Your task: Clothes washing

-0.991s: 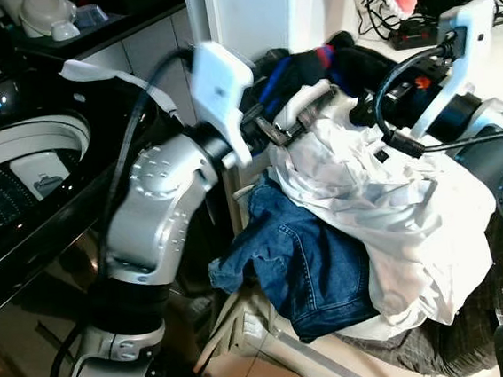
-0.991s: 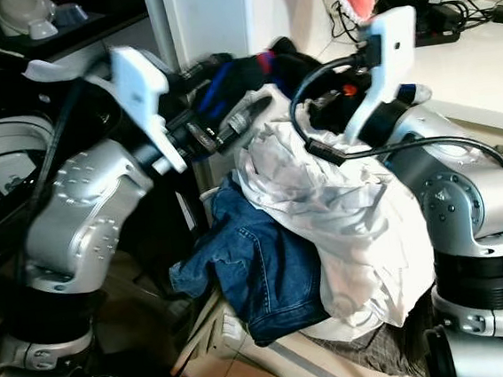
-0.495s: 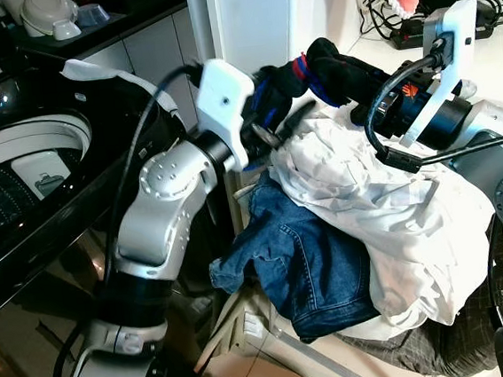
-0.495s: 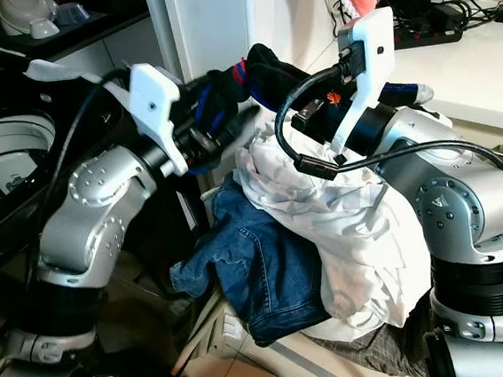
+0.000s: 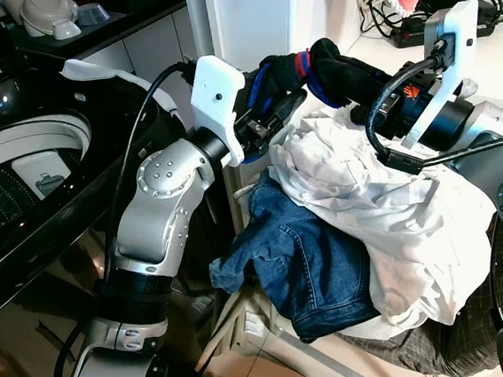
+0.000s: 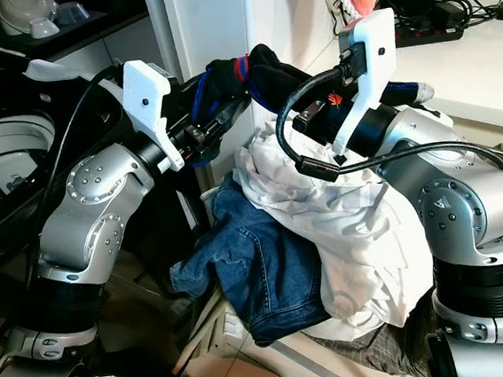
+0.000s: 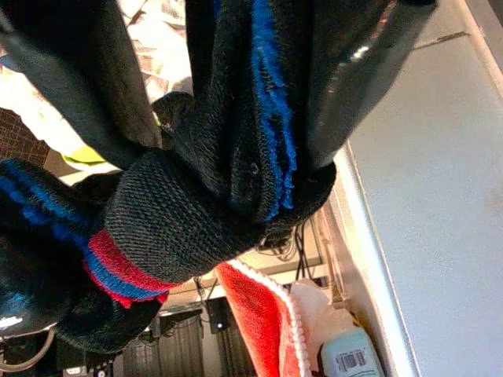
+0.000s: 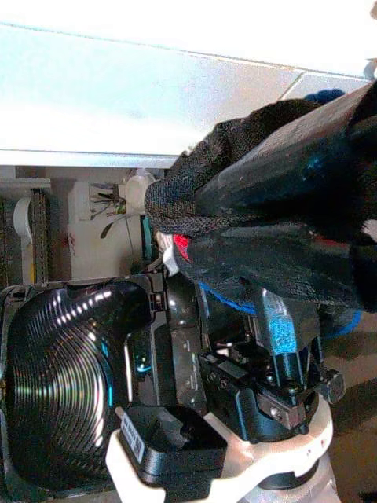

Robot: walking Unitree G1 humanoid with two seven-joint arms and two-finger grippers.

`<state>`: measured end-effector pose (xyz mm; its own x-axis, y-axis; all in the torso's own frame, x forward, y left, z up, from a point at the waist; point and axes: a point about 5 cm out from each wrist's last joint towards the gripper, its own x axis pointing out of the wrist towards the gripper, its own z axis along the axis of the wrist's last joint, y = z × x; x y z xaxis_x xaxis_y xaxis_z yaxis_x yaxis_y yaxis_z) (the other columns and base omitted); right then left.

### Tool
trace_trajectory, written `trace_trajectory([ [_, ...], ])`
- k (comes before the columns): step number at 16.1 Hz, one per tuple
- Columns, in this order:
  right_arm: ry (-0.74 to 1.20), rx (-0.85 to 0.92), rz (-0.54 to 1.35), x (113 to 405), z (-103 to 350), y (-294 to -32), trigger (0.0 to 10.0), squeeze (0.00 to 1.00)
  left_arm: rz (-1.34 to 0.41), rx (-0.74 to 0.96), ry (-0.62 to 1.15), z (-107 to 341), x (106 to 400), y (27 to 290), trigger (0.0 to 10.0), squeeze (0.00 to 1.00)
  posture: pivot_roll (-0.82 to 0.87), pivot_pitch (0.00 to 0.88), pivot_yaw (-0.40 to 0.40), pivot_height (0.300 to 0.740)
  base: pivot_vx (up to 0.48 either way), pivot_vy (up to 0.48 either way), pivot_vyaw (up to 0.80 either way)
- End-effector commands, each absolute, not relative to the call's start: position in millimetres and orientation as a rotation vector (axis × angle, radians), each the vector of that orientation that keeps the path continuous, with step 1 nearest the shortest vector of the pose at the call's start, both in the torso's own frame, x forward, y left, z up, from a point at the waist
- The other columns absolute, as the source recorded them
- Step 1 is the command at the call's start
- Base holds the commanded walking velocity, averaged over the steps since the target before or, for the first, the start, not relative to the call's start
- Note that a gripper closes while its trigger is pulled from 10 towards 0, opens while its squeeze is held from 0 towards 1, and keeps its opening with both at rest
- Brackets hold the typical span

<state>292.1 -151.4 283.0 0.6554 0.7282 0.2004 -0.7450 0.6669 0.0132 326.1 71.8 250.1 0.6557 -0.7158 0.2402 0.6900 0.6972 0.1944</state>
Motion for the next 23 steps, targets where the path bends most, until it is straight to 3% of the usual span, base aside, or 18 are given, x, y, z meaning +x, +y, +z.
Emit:
trace_trajectory([
  [1, -0.183, 0.090, 0.835, 290.2, 283.2, -152.7, 0.0, 0.00, -0.793, 0.092, -0.329, 253.3, 327.7, 73.9, 0.0, 0.00, -0.02, 0.000, 0.089, 0.740, 0.000, 0.000, 0.00],
  [7, -0.178, 0.085, 0.842, 289.7, 281.0, -149.3, 0.0, 0.00, -0.737, 0.080, -0.323, 253.4, 334.4, 82.0, 0.0, 0.00, -0.02, 0.000, 0.092, 0.740, 0.000, 0.000, 0.00],
  [8, -0.173, 0.078, 0.845, 289.6, 280.4, -148.7, 9.9, 0.00, -0.727, 0.083, -0.322, 253.6, 335.6, 83.4, 0.0, 0.00, -0.02, 0.000, 0.092, 0.740, 0.000, 0.000, 0.00],
  [9, -0.166, 0.084, 0.856, 289.4, 279.6, -147.6, 10.0, 1.00, -0.715, 0.084, -0.321, 254.1, 337.0, 85.3, 0.0, 0.00, -0.02, 0.000, 0.092, 0.740, 0.000, 0.000, 0.00],
  [14, -0.180, 0.077, 0.841, 291.0, 280.6, -146.6, 10.0, 1.00, -0.626, 0.118, -0.311, 254.8, 346.1, 104.5, 0.0, 0.00, -0.02, 0.000, 0.091, 0.740, 0.000, 0.000, 0.00],
  [15, -0.192, 0.055, 0.801, 293.9, 281.6, -148.7, 10.0, 0.00, -0.491, 0.166, -0.281, 255.3, 357.0, 127.0, 0.0, 0.00, -0.02, 0.000, 0.091, 0.740, 0.000, 0.000, 0.00],
  [16, -0.194, 0.051, 0.792, 294.7, 281.9, -149.1, 10.0, 0.00, -0.404, 0.185, -0.259, 255.4, 362.8, 140.1, 0.0, 0.00, -0.02, 0.000, 0.092, 0.740, 0.000, 0.000, 0.00],
  [19, -0.174, 0.020, 0.894, 286.6, 277.4, -133.3, 10.0, 0.00, 0.133, 0.443, -0.080, 255.1, 380.1, 232.1, 0.0, 0.00, 0.00, 0.000, 0.083, 0.740, 0.000, 0.000, 0.00],
  [21, -0.166, 0.031, 0.939, 284.3, 274.2, -119.1, 10.0, 0.00, 0.287, 0.573, -0.036, 262.3, 383.1, 260.5, 0.0, 0.00, 0.01, 0.000, 0.076, 0.740, 0.000, 0.000, 0.00],
  [22, -0.142, 0.036, 0.968, 283.5, 270.4, -106.1, 10.0, 0.00, 0.369, 0.644, 0.047, 261.3, 386.0, 271.9, 10.0, 0.00, 0.01, 0.000, 0.080, 0.740, 0.000, 0.000, 0.00],
  [23, -0.119, 0.036, 0.981, 283.2, 267.3, -98.4, 10.0, 0.00, 0.408, 0.667, 0.103, 258.8, 387.2, 276.9, 10.0, 0.00, 0.01, 0.000, 0.082, 0.740, 0.000, 0.000, 0.00],
])
